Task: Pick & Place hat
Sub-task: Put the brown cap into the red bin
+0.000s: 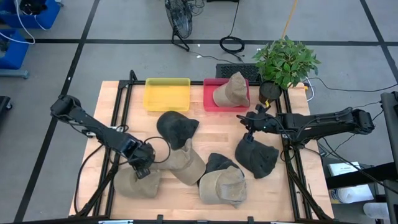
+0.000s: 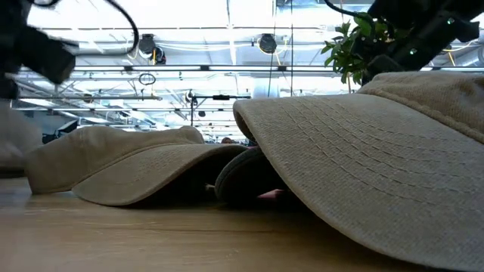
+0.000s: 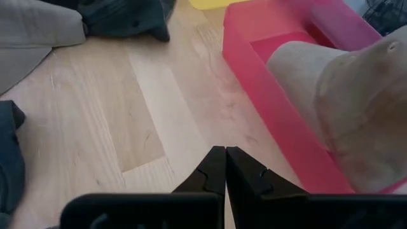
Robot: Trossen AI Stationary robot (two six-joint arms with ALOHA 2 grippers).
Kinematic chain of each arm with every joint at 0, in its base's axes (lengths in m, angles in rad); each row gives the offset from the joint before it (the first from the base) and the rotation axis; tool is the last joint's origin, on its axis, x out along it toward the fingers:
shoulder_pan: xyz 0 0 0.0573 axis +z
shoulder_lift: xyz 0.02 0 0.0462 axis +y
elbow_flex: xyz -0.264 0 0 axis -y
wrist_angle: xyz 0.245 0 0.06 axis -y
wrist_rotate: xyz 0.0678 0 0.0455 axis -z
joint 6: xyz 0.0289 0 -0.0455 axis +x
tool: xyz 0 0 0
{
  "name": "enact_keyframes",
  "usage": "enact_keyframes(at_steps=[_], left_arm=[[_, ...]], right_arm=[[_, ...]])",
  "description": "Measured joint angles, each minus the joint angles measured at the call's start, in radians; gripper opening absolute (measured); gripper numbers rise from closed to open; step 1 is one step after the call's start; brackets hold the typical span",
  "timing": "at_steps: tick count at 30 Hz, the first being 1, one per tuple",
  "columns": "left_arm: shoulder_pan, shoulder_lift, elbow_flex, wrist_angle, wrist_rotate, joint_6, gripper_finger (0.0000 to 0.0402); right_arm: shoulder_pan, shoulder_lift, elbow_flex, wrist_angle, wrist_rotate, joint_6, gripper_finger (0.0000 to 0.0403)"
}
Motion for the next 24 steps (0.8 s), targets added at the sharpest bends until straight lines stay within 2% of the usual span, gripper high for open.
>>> enact_keyframes(at_steps=[5,12,15,19,21,24], left_arm=[[-0.006,-0.036,0.172,-0.163,-0.096,-0.047,0.0006],[-0.002,-0.057,0.414,-0.335,-0.479,-0.061,0.0005],[0.023,-0.057,0.471,-0.335,-0.636,-0.015,0.0004],[0.089,-0.057,0.480,-0.295,-0.839,0.038,0.0006],[0.137,-0.053,0.480,-0.262,-0.888,0.085,0.0007],[0.225,-0.027,0.481,-0.161,-0.899,0.187,0.0005]], right_arm=[[0.000,0.000,-0.054,0.093,-0.001,0.010,0.0000],[-0.006,0.000,-0.081,0.265,0.000,0.143,0.0006],[-0.006,0.000,-0.081,0.341,-0.007,0.159,0.0021],[-0.007,0.010,-0.080,0.492,-0.057,0.085,0.0050],[-0.007,0.021,-0.064,0.534,-0.079,0.076,0.0065],[-0.007,0.054,-0.009,0.530,-0.081,0.063,0.0089]])
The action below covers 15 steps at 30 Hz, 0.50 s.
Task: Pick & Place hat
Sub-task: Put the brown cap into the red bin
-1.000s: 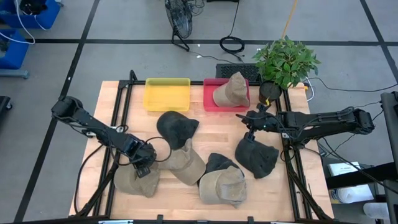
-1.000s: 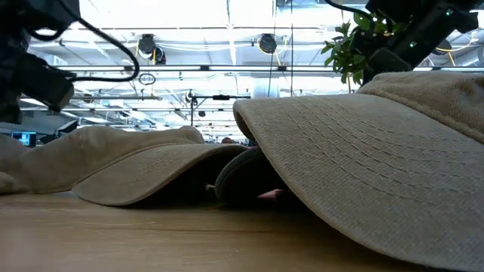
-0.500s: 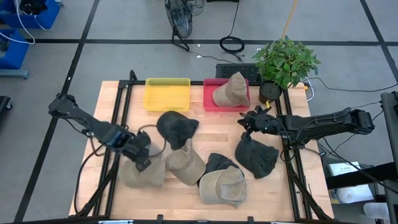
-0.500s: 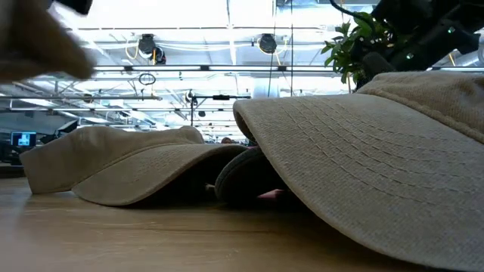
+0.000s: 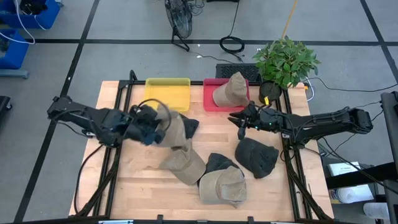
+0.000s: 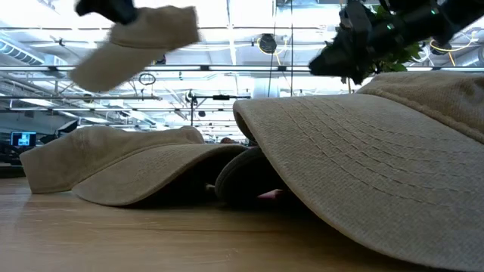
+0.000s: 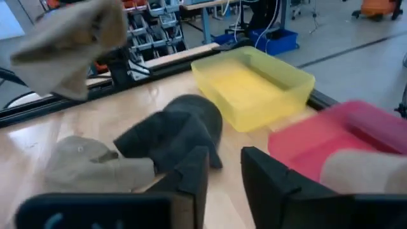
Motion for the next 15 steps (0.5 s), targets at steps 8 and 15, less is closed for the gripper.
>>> enact_keyframes(at_steps=[8,15], left_arm=[[0.213,0.106,0.000,0.259,0.011,0.197,0.0005],[0.335,0.198,0.000,0.483,0.049,0.299,0.0012]], right_arm=[[0.001,0.111,0.161,-0.001,-0.120,-0.047,0.0167],[0.000,0.197,0.215,-0.001,-0.155,-0.086,0.0243]])
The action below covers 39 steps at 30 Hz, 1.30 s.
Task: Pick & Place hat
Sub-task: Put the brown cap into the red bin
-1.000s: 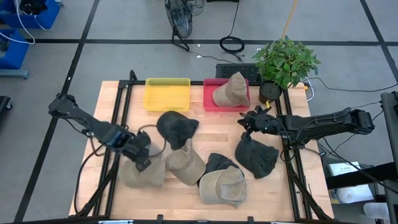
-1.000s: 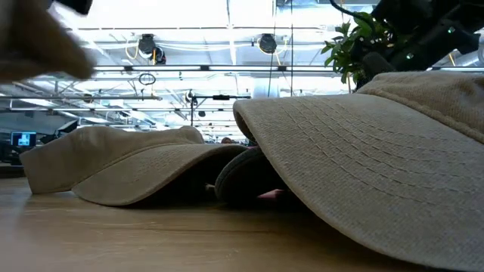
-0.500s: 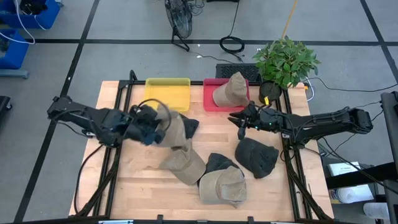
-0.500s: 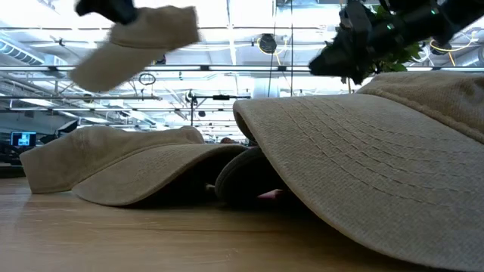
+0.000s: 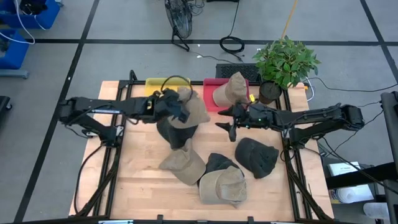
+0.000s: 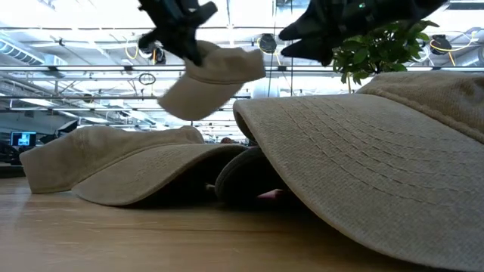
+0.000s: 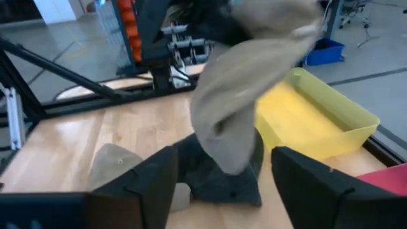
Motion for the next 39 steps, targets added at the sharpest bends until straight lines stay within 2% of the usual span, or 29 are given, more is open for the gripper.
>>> enact_keyframes(at_steps=[6,9,12,16,19,23,24,27,30,36,39], left_arm=[[0.038,0.051,0.000,0.229,0.098,0.114,0.0010],[0.041,0.067,0.000,0.277,0.112,0.133,0.0013],[0.041,0.075,0.000,0.287,0.123,0.157,0.0006],[0.043,0.081,0.000,0.307,0.138,0.156,0.0024],[0.044,0.080,0.000,0.336,0.193,0.201,0.0044],[0.043,0.081,0.000,0.361,0.202,0.223,0.0058],[0.044,0.080,0.000,0.367,0.201,0.223,0.0061],[0.052,0.080,0.000,0.366,0.204,0.233,0.0074],[0.066,0.080,0.000,0.364,0.252,0.257,0.0096],[0.098,0.080,0.000,0.347,0.376,0.262,0.0162],[0.106,0.078,0.000,0.299,0.383,0.273,0.0196]], right_arm=[[0.000,0.094,0.060,0.000,0.018,0.040,0.0293],[0.000,0.135,0.093,0.002,0.060,0.058,0.0307],[0.000,0.167,0.127,0.005,0.056,0.054,0.0303],[0.001,0.200,0.168,0.007,0.056,0.051,0.0244],[-0.006,0.210,0.175,0.001,0.059,0.051,0.0162],[-0.020,0.210,0.176,-0.006,0.057,0.050,0.0034],[-0.023,0.210,0.176,-0.007,0.057,0.044,0.0018],[-0.034,0.205,0.176,-0.014,0.056,0.046,0.0015],[-0.048,0.202,0.176,-0.039,0.056,0.050,0.0007],[-0.081,0.184,0.176,-0.055,0.056,0.051,0.0003],[-0.108,0.166,0.175,-0.059,0.057,0.048,0.0002]])
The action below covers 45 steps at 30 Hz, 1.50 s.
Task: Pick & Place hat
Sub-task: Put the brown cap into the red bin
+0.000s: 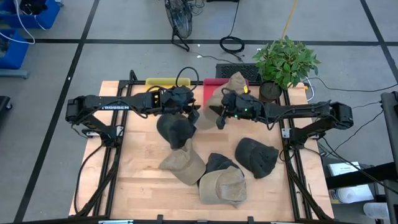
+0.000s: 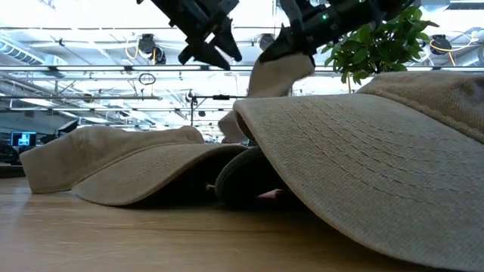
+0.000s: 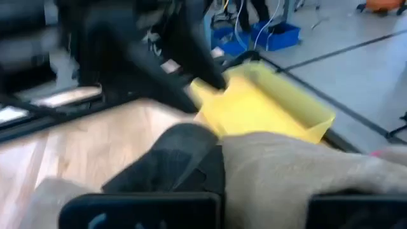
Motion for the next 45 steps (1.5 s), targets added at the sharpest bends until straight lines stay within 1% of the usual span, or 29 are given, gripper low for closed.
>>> enact_keyframes(at_steps=[2,4,7,9,11,14,16,18,22,30,34,38,41,43,45], left_arm=[[0.000,-0.026,-0.002,-0.059,-0.006,-0.001,0.0215],[-0.001,-0.054,0.000,-0.088,-0.039,-0.018,0.0227],[-0.009,-0.110,-0.002,-0.179,-0.102,-0.038,0.0233],[-0.023,-0.151,0.000,-0.204,-0.154,-0.051,0.0231],[-0.037,-0.194,-0.001,-0.264,-0.189,-0.056,0.0224],[-0.057,-0.245,0.000,-0.308,-0.207,-0.067,0.0212],[-0.070,-0.265,-0.001,-0.328,-0.223,-0.077,0.0203],[-0.079,-0.288,0.000,-0.361,-0.239,-0.090,0.0194],[-0.100,-0.305,0.000,-0.407,-0.255,-0.120,0.0181],[-0.131,-0.305,0.000,-0.414,-0.275,-0.131,0.0171],[-0.143,-0.304,0.000,-0.417,-0.276,-0.137,0.0170],[-0.157,-0.304,0.000,-0.453,-0.277,-0.175,0.0170],[-0.164,-0.304,0.000,-0.491,-0.278,-0.220,0.0170],[-0.167,-0.304,0.000,-0.506,-0.278,-0.234,0.0170],[-0.172,-0.304,0.000,-0.507,-0.278,-0.237,0.0170]], right_arm=[[-0.026,-0.017,0.000,-0.003,-0.001,-0.004,0.0002],[-0.056,-0.030,0.000,0.000,0.000,-0.029,0.0001],[-0.109,-0.044,0.000,0.002,0.002,-0.089,0.0001],[-0.153,-0.043,0.000,0.003,0.002,-0.141,0.0001],[-0.202,-0.036,0.000,0.007,0.002,-0.204,0.0001],[-0.267,-0.020,0.000,0.057,0.002,-0.323,0.0001],[-0.303,-0.012,0.001,0.078,0.002,-0.335,0.0001],[-0.328,-0.011,0.001,0.038,-0.001,-0.283,0.0001],[-0.336,0.011,0.000,-0.079,0.000,-0.266,0.0000],[-0.322,0.133,-0.006,-0.032,-0.002,-0.258,0.0000],[-0.322,0.158,-0.006,-0.019,0.010,-0.258,0.0000],[-0.322,0.140,-0.006,-0.082,0.089,-0.247,0.0005],[-0.322,0.103,-0.006,-0.122,0.179,-0.232,0.0022],[-0.322,0.075,-0.006,-0.144,0.207,-0.232,0.0037],[-0.320,0.044,-0.006,-0.156,0.208,-0.232,0.0054]])
